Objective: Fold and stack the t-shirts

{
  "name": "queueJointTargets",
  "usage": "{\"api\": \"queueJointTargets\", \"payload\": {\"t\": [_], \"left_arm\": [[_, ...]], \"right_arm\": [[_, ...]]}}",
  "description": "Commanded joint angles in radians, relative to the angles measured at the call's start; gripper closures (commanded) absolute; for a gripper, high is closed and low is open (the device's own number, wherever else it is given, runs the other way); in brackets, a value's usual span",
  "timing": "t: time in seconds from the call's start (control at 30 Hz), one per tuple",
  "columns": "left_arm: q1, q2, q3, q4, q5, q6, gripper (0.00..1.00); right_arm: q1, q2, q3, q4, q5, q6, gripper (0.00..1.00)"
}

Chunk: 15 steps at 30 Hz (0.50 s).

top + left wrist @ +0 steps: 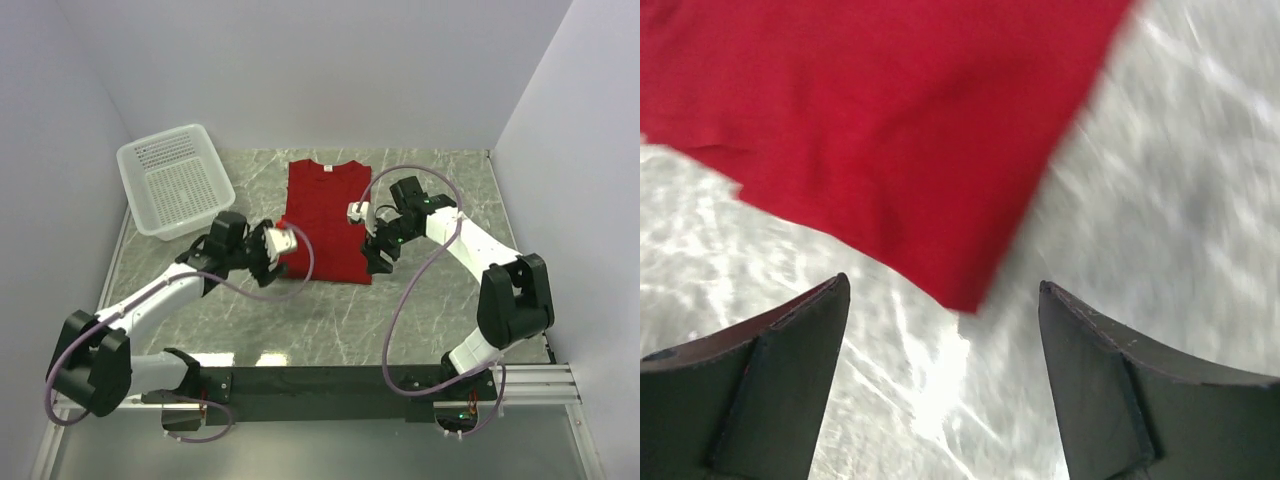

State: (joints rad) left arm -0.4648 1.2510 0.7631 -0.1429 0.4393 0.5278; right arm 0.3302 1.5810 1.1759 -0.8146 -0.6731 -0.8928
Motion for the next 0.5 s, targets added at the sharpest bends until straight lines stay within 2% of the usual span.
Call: {"api": "queueJointTargets", "payload": {"t": [0.0, 0.13, 0.47], "left_arm": [[0.002, -0.016, -0.073, 0.003, 0.114, 0.285, 0.19], [-0.035, 0.048, -0.068, 0.026, 0.087, 0.31, 0.2], [-0.064, 0.224, -0.053, 0.123, 0.0, 0.317, 0.23]], "right_arm": [[0.003, 0.008, -0.018, 0.088, 0.059, -0.067, 0.23], [0.012, -0.012, -0.051, 0.132, 0.069, -0.072, 0.22], [0.041, 0.02, -0.067, 0.118, 0.078, -0.067, 0.23]]}}
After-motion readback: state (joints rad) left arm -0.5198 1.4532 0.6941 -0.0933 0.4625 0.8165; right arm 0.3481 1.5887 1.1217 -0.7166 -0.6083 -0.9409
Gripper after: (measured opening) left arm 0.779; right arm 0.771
